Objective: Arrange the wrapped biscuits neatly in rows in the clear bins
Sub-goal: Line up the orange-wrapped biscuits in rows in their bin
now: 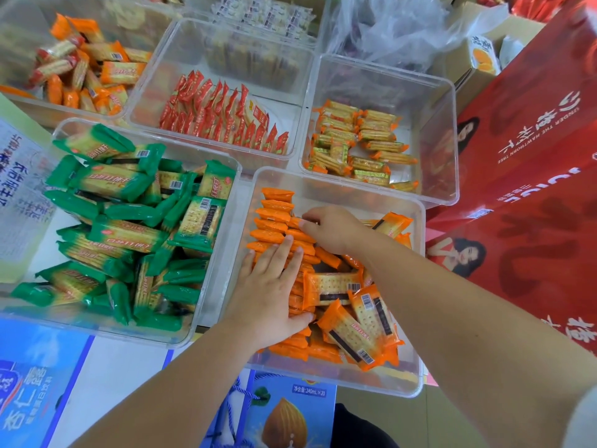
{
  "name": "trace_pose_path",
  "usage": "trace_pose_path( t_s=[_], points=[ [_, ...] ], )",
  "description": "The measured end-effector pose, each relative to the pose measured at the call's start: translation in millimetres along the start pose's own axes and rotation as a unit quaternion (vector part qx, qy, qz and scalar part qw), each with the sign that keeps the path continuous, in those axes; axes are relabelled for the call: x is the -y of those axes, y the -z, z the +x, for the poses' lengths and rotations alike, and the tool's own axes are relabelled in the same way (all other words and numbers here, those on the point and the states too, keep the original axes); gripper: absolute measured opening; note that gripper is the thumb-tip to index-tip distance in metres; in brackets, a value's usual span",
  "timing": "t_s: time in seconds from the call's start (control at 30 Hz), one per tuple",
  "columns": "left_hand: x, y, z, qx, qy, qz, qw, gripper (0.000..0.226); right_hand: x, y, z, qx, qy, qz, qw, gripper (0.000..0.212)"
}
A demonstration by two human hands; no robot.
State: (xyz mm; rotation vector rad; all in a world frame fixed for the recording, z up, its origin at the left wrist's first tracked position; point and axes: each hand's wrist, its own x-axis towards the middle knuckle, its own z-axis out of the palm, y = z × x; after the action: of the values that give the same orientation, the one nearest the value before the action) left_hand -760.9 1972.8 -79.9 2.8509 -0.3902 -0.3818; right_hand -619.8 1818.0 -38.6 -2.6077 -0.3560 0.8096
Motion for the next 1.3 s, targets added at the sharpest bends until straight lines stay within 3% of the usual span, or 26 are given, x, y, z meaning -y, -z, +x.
trace_pose_path(
  t_s=[0.17, 0.33, 0.47, 0.67, 0.87, 1.03, 1.13, 1.3],
  points=[
    [-4.2, 22.3, 3.4, 0.015, -0.011, 0.018, 1.000, 0.114, -7.6, 15.2, -13.6, 0.077, 0.011, 0.006, 0.997, 0.051],
    [-7.2, 41.5, 5.1, 0.000, -0.004, 0.032, 0.999, 0.086, -21.5, 31.7, -42.0, -0.010, -0.002, -0.106, 0.994, 0.055],
    [-10.6, 50.2, 23.3, -0.050, -0.014, 0.042, 0.998, 0.067, -27.5, 26.1, -67.3, 0.009, 0.001, -0.245, 0.969, 0.070],
    [-10.2, 55.1, 62.3, -0.038, -0.034, 0.029, 0.998, 0.059, -27.9, 1.8, -66.4, -0.057, -0.014, -0.255, 0.965, 0.093],
    [-10.8, 58.8, 93.0, 0.108, -0.038, 0.082, 0.990, 0.078, -29.6, -2.1, -58.9, -0.061, -0.034, -0.216, 0.974, 0.074],
    [-9.2, 64.9, 102.2, 0.134, -0.036, 0.108, 0.984, 0.076, -26.7, 5.3, -53.9, -0.050, -0.033, -0.159, 0.985, 0.072],
    [-9.2, 70.2, 108.1, 0.146, -0.034, 0.099, 0.984, 0.064, -29.9, 5.9, -56.0, -0.070, -0.030, -0.147, 0.986, 0.064],
    [-8.4, 74.5, 114.1, 0.164, -0.036, 0.119, 0.979, 0.040, -29.7, 1.7, -55.4, -0.068, -0.009, -0.219, 0.973, 0.052]
  ],
)
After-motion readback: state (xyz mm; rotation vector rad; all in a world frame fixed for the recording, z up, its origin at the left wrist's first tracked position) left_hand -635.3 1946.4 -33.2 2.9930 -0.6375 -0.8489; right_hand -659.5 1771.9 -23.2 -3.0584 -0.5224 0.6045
